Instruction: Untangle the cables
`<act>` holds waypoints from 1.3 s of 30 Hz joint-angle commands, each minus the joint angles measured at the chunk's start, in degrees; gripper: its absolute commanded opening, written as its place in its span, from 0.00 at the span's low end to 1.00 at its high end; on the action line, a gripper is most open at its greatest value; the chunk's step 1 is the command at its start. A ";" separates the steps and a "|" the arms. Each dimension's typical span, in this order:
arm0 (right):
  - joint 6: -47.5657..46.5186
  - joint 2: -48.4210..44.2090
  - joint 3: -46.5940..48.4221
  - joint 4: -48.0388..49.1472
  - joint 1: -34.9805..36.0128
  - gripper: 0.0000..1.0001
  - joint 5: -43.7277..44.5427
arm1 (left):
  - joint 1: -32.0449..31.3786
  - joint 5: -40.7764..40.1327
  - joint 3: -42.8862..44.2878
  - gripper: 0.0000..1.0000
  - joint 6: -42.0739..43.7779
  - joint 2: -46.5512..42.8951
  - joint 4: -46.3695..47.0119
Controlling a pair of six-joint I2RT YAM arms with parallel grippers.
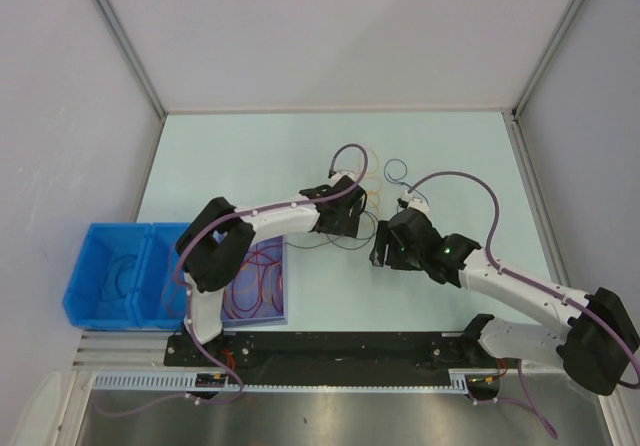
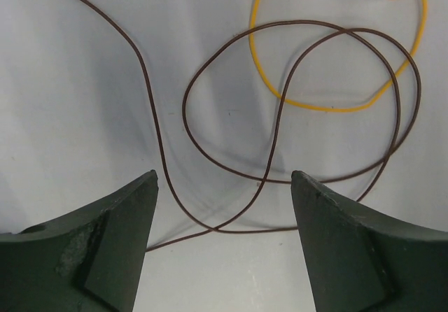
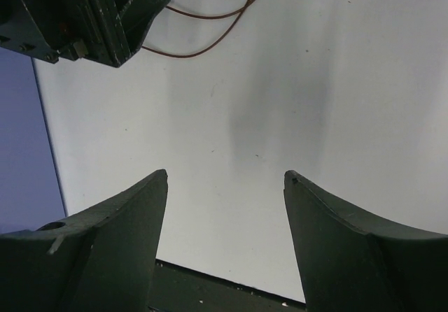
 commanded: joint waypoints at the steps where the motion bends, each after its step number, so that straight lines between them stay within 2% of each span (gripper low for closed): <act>1: -0.71 -2.75 -1.85 2.70 -1.76 0.72 -1.56 | -0.57 -2.72 3.59 0.81 -2.53 1.73 -1.20; 5: -1.32 -3.80 -3.61 3.22 -3.52 0.71 -3.31 | -1.62 -4.47 5.60 0.78 -3.41 3.40 -2.42; 10: -2.29 -4.77 -4.84 3.58 -5.72 0.71 -5.25 | -2.15 -8.25 8.07 0.69 -6.04 5.60 -7.16; 11: -2.46 -5.03 -5.02 3.49 -5.98 0.70 -5.34 | -2.24 -8.43 7.98 0.66 -6.14 5.43 -7.35; 12: -2.81 -5.12 -5.28 3.58 -6.24 0.70 -5.51 | -2.24 -8.43 7.81 0.53 -6.31 5.17 -7.35; 14: -3.08 -5.39 -5.46 3.58 -7.04 0.70 -6.13 | -2.33 -8.43 7.46 0.43 -7.10 5.16 -7.70; 16: -3.26 -5.56 -5.81 3.75 -7.83 0.70 -6.65 | -2.24 -8.26 7.28 0.38 -7.37 5.60 -7.96; 19: -3.34 -5.91 -5.99 3.84 -8.36 0.70 -7.27 | -2.24 -7.64 6.58 0.36 -7.72 6.04 -8.05; 22: -3.17 -6.62 -6.16 3.84 -8.53 0.70 -7.53 | -2.24 -7.46 5.88 0.22 -7.55 5.35 -7.88; 23: -2.99 -6.79 -6.16 3.84 -8.53 0.70 -7.62 | -2.24 -7.46 5.61 0.13 -7.37 4.82 -7.88; 24: -2.91 -6.97 -6.16 3.84 -8.45 0.70 -7.71 | -2.24 -7.46 5.61 0.08 -7.02 4.29 -7.96; 26: -2.90 -7.06 -6.17 3.84 -8.53 0.70 -7.80 | -2.24 -7.29 5.70 0.00 -6.41 2.37 -7.96; 39: -1.15 -7.76 -6.87 5.60 -8.18 0.66 -8.68 | -0.40 -5.70 10.70 0.00 -1.48 -13.19 -14.11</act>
